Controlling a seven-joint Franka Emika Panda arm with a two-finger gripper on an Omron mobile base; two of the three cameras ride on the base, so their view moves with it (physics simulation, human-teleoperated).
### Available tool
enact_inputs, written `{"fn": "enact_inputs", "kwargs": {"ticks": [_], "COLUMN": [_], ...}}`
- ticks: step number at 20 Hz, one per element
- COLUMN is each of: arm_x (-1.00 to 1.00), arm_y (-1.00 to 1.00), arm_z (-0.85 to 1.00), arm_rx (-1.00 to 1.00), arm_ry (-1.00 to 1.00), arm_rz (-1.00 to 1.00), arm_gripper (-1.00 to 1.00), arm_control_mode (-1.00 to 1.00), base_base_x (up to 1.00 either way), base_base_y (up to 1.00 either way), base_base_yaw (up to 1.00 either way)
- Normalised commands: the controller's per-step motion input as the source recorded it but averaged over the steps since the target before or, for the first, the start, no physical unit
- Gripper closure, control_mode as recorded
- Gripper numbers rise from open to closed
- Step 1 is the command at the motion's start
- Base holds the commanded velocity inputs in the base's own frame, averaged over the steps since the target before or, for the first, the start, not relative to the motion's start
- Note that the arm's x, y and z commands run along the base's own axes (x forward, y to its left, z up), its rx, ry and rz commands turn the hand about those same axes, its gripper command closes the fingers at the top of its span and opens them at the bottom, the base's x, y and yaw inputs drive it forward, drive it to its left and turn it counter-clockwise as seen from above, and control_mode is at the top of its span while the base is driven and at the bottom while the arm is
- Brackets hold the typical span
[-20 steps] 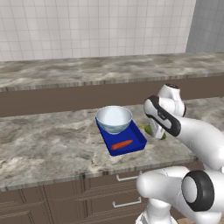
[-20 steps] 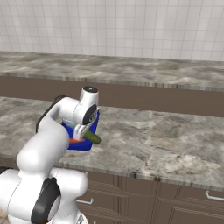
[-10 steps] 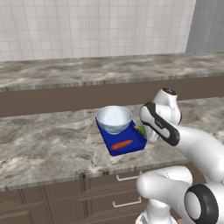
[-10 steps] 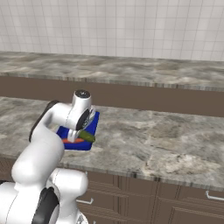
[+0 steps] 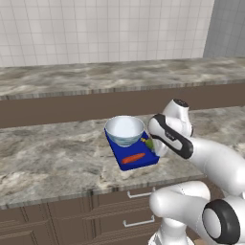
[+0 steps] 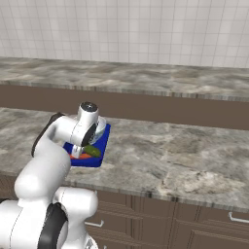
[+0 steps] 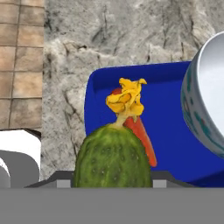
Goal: Place the two vegetables and bowl onto the tray for setting up a vegetable dip station.
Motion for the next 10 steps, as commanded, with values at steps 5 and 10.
{"fn": "enact_inputs", "kwargs": {"ticks": [5,10], "arm_x": [0.17,0.1], "arm_y": [0.12,0.1], "arm_z": [-0.08,-0.15], "arm_rx": [0.05,0.05], "arm_ry": [0.0,0.07], "arm_rz": [0.07,0.07], "arm_gripper": [1.0,1.0], "arm_control_mode": [-1.0,-1.0], "base_base_x": [0.0,0.0], "base_base_y": [0.0,0.0], "base_base_yaw": [0.0,0.0]}}
